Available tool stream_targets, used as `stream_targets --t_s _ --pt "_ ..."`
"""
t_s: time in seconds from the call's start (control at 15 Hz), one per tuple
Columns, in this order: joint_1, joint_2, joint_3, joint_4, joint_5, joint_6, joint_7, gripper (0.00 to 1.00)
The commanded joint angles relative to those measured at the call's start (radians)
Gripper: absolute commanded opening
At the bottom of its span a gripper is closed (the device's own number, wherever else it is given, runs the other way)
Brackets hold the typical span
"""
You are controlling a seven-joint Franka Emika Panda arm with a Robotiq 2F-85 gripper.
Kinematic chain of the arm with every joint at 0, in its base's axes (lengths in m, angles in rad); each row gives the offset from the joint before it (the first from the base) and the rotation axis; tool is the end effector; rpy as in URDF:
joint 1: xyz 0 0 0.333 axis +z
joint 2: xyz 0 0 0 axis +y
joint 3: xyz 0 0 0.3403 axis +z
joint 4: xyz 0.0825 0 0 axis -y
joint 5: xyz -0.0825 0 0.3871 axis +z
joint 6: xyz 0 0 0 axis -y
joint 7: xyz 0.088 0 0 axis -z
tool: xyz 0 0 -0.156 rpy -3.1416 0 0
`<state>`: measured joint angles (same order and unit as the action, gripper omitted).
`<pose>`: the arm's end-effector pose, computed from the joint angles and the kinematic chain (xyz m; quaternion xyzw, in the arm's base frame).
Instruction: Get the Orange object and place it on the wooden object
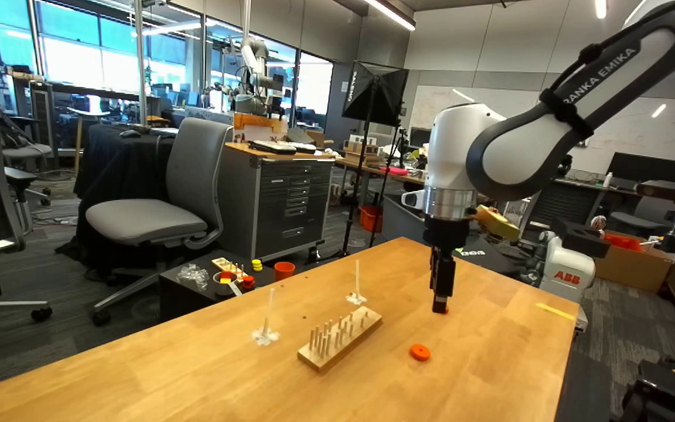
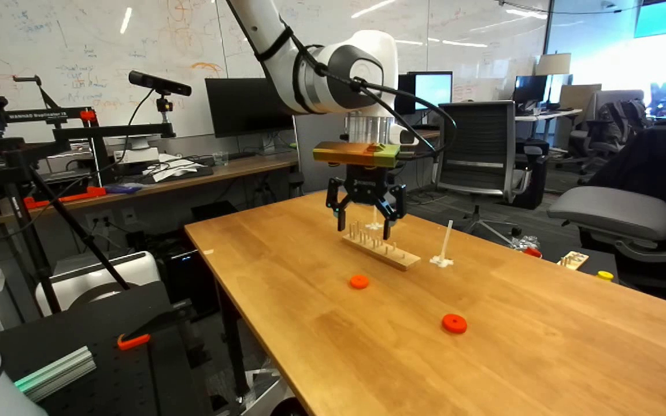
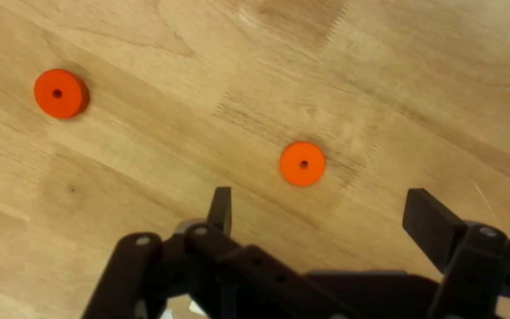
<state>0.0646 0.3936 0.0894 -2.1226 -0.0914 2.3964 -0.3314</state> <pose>0.5629 0.0848 0.1856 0.9605 0.2718 -0.0593 0.0064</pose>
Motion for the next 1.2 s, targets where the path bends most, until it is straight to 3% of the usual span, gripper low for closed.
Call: stream_targets --t_s 0.0,0.67,1.13 --pt "-0.010 0.016 0.009 0.015 -0.005 -0.012 0.006 1.00" --pt "0.022 0.149 -0.013 0.110 -0.047 0.003 0.121 1.00" --pt "0.013 0.250 -0.005 0.162 -0.042 0.024 0.117 1.00"
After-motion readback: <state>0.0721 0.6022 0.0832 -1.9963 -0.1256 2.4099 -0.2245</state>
